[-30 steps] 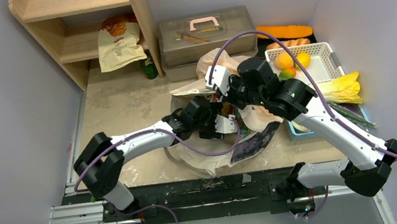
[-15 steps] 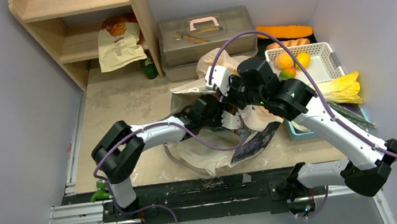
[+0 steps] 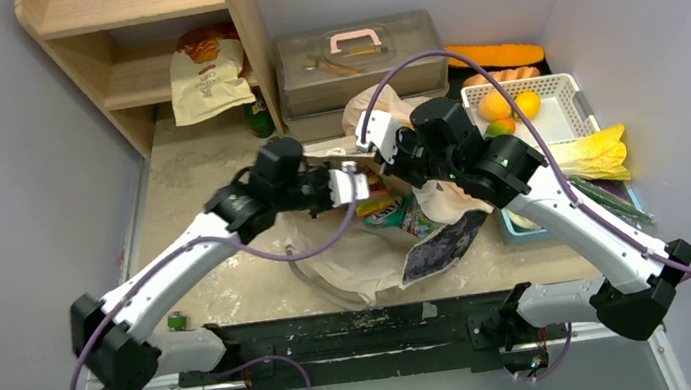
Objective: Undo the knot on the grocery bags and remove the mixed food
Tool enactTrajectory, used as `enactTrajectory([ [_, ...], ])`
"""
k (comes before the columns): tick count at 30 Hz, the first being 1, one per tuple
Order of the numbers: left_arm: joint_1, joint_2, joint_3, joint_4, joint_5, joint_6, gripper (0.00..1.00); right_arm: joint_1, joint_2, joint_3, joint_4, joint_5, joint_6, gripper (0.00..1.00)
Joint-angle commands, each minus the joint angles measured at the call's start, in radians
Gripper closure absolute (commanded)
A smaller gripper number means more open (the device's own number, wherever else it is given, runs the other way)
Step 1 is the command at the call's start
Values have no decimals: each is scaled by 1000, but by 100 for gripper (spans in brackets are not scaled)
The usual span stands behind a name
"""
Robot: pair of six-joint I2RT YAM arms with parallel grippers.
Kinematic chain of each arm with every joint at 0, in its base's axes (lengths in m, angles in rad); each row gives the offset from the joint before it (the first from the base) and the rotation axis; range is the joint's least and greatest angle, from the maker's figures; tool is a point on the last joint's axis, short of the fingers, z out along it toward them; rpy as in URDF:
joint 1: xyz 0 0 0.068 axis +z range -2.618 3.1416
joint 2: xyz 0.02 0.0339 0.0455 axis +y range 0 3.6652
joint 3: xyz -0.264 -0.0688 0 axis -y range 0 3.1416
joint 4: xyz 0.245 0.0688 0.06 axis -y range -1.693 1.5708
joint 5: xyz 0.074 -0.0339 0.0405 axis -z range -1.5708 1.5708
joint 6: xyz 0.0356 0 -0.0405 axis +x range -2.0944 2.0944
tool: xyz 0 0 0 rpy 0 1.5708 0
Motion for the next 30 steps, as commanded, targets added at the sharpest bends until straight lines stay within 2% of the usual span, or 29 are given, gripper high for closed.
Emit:
enactTrajectory([
  [1,44,-192,99,-315,259,-172,100,-46,7,29,83,5,50,100],
  [5,94,-321,134,-451,282,-251,100,-70,10,28,85,-9,73,100],
  [8,229,-362,231,-521,313,-348,100,-80,12,30,89,-9,78,100],
  [13,513,-267,549,-600,280,-422,100,-86,12,26,86,-52,83,100],
  [16,666,-143,809,-572,123,-453,100,-87,11,22,84,-65,83,100],
  [21,848,123,1163,-414,-252,-441,100,-86,13,21,83,-75,82,100],
  [25,885,376,1454,-154,-525,-255,100,-86,16,16,83,-76,81,100],
  [27,887,483,1522,23,-588,-128,100,-86,16,12,88,-76,79,100],
  [30,885,565,1478,224,-611,2,100,-86,19,9,92,-71,74,100],
])
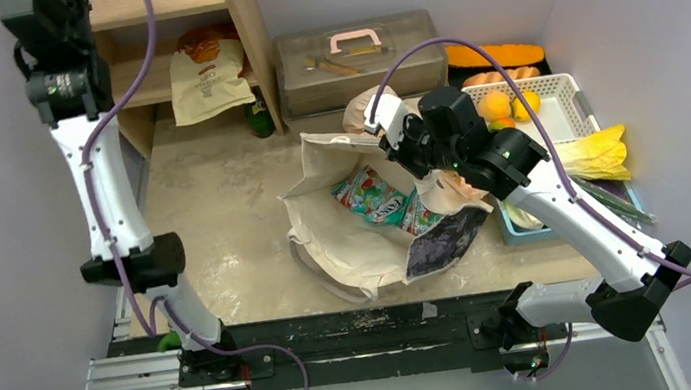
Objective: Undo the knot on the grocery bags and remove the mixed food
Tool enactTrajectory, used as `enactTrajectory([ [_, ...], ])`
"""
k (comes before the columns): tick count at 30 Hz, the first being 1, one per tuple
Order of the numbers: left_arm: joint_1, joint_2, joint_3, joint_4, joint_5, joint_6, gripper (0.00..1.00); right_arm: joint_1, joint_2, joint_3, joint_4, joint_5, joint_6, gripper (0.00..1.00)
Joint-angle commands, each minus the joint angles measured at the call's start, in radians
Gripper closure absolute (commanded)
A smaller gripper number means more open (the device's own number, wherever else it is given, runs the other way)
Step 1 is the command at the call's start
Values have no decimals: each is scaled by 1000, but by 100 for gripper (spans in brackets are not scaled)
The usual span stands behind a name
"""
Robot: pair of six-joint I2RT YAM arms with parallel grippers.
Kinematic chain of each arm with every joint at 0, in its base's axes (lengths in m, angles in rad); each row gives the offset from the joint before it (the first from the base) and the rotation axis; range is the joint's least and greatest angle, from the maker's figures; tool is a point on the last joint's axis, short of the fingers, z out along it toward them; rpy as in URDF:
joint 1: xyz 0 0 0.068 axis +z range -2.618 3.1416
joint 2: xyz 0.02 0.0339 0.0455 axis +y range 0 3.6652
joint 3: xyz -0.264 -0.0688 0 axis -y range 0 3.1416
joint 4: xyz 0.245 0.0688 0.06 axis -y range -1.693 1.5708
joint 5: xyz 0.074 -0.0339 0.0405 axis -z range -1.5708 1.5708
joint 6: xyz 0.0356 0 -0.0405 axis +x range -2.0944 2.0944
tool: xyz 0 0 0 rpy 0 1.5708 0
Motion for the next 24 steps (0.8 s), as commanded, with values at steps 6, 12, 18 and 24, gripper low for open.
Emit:
enactTrajectory([
  [6,10,293,43,543,-199,403,100,0,5,8,23,-12,2,100],
  [12,15,399,42,584,-211,483,100,-1,0,-2,-4,-7,-8,100],
  [18,24,414,1,586,-195,486,93,0,18,11,-13,-14,-7,100],
  [24,38,297,-68,541,-171,296,66,-1,29,20,-11,-15,-5,100],
])
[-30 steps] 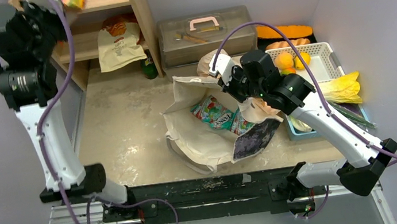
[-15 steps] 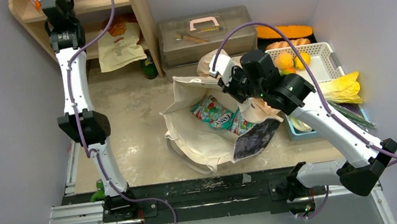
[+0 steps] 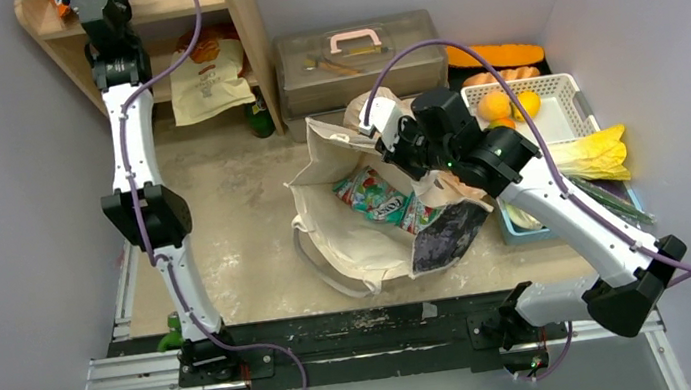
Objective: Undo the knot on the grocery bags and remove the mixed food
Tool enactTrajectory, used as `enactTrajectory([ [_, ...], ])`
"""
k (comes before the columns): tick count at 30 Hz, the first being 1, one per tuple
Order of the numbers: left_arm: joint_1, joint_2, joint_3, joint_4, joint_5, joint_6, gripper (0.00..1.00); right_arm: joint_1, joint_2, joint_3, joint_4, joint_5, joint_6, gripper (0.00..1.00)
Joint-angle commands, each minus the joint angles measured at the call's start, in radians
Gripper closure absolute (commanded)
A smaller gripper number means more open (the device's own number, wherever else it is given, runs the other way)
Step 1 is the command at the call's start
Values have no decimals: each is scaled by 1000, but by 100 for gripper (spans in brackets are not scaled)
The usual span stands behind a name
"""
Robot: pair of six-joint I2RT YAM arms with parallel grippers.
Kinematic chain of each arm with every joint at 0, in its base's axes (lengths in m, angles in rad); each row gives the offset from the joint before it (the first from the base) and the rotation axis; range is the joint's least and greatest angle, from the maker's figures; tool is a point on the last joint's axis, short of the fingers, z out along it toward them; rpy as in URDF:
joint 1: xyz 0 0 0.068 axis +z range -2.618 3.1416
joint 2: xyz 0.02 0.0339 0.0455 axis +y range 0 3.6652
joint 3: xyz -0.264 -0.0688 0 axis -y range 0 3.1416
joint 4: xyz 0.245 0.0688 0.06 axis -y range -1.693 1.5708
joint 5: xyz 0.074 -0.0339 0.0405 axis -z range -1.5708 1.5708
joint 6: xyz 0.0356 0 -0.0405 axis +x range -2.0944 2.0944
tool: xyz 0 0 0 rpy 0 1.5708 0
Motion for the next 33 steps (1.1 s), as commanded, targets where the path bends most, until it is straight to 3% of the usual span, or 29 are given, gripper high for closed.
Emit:
enactTrajectory([
  [1,23,-183,-79,28,63,-171,63,-1,8,20,0,-10,-1,100],
  [9,32,-358,-197,-153,263,-373,50,-2,12,23,5,-17,1,100],
  [13,38,-456,-266,-242,421,-495,30,-1,6,28,5,-16,2,100],
  [15,42,-530,-335,-280,556,-539,7,-1,2,32,5,-17,8,100],
  [16,43,-579,-387,-285,629,-557,1,-1,0,35,5,-19,9,100],
  [21,22,-884,-741,-287,1122,-600,0,-3,-9,32,11,-32,25,100],
  [24,-99,-1034,-925,-459,1222,-437,0,-7,-14,33,19,-51,41,100],
  [28,-349,-1160,-1127,-693,1224,-254,9,-10,-14,39,29,-80,68,100],
  [33,-692,-1248,-1371,-604,986,-117,24,-13,-6,54,33,-82,94,100],
])
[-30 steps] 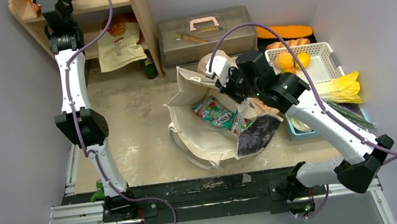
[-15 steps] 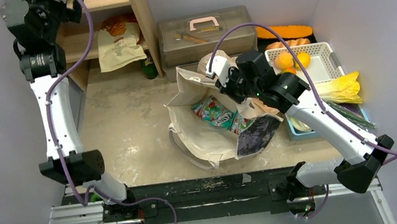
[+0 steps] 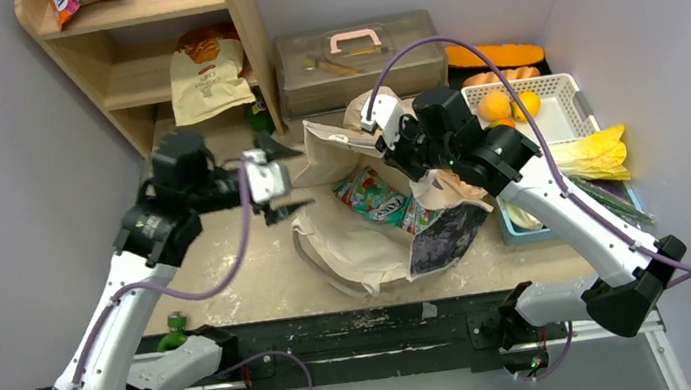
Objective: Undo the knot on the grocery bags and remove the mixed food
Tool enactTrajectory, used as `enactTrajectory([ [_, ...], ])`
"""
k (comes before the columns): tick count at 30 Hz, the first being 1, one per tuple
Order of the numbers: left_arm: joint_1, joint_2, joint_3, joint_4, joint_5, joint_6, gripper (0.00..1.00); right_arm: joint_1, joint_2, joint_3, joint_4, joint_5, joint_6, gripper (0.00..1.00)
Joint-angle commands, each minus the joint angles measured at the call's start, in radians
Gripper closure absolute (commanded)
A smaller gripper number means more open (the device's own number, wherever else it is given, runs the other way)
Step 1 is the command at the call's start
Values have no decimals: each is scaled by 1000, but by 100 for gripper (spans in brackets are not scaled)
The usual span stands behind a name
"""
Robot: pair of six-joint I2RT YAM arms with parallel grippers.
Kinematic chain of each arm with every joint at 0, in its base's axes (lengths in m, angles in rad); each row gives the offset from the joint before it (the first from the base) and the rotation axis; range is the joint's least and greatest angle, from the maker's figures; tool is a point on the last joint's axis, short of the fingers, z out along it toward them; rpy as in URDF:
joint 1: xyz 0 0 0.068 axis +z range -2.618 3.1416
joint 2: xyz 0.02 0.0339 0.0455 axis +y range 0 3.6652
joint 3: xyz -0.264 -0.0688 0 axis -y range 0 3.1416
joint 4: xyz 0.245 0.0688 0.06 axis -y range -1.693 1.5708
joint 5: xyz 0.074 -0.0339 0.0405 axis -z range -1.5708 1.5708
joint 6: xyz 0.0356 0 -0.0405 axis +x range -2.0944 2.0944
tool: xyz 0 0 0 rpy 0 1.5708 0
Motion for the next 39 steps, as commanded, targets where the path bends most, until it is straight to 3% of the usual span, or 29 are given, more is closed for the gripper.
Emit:
enactTrajectory([
  [1,-262,-25,-195,43,-211,230,24,-5,-13,56,32,-42,51,100],
  [3,-348,-1,-274,147,-309,297,24,-6,-11,58,33,-54,65,100],
  [6,-391,108,-278,248,-370,316,25,-5,-8,60,36,-66,76,100],
  [15,-490,424,-200,245,-515,505,24,-5,-9,63,39,-85,89,100],
  [22,-519,565,-186,287,-559,471,15,-7,-19,52,35,-91,87,100],
  [39,-530,877,-136,492,-762,509,17,-7,-48,-22,63,-114,96,100],
])
